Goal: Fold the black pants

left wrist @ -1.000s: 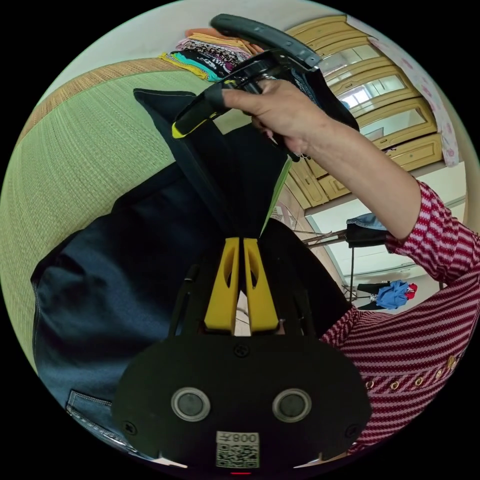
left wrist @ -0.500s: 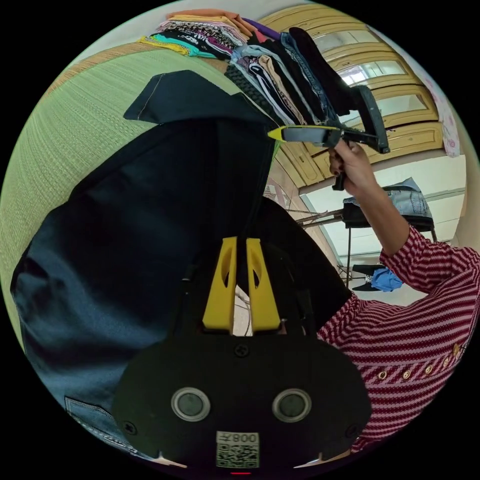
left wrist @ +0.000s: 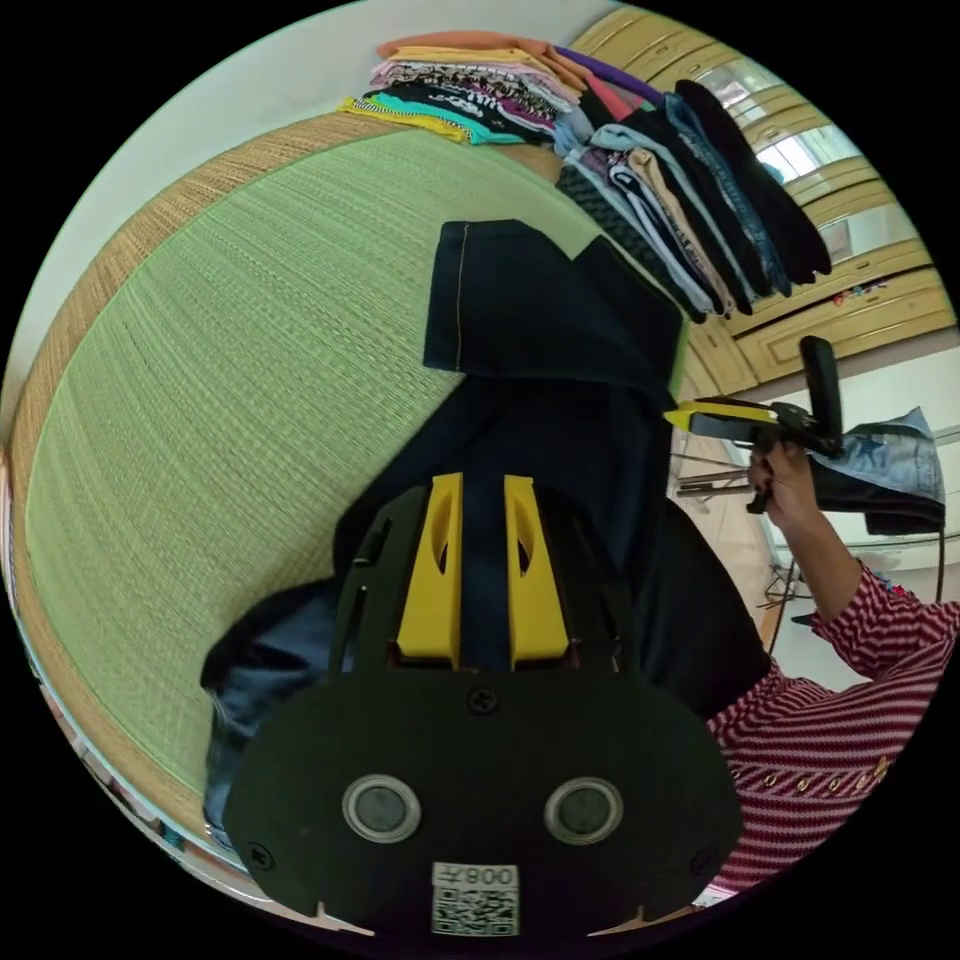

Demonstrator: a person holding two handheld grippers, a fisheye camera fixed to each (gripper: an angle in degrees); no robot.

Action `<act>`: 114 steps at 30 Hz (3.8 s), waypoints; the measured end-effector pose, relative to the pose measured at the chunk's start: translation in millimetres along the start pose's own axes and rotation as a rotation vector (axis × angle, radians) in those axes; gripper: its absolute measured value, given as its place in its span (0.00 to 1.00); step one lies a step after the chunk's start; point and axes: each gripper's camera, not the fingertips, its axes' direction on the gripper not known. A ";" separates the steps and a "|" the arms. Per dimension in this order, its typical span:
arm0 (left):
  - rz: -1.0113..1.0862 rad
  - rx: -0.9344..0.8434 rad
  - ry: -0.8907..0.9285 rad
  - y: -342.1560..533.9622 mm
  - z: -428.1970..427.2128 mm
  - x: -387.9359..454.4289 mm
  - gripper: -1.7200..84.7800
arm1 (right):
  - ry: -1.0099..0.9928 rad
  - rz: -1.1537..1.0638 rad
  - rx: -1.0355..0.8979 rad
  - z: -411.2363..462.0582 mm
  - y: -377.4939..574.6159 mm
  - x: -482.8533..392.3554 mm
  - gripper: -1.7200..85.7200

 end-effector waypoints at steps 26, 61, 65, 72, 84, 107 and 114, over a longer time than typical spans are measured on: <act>-0.046 0.018 -0.115 -7.7 -94.5 91.2 0.04 | -0.202 0.073 0.083 -22.5 72.0 120.3 0.03; -0.004 0.250 0.544 -75.8 -209.2 192.8 0.04 | -0.280 -0.040 0.444 -137.9 127.8 193.2 0.13; 0.084 0.204 0.518 -100.4 -211.7 232.0 0.04 | -0.197 -0.131 0.451 -149.9 86.1 182.2 0.15; 0.177 0.160 0.483 -135.0 -213.6 273.2 0.07 | -0.110 0.004 0.376 -141.4 51.4 237.7 0.06; -0.052 0.009 0.257 -164.8 -165.6 248.2 0.11 | -0.309 0.277 0.464 -127.7 128.1 363.2 0.04; 0.173 0.039 0.077 -212.4 -165.3 313.2 0.03 | -0.370 0.394 0.539 -127.6 204.9 414.3 0.03; 0.166 0.050 0.093 -220.0 -150.3 300.9 0.03 | -0.270 0.356 0.546 -141.6 201.2 404.2 0.02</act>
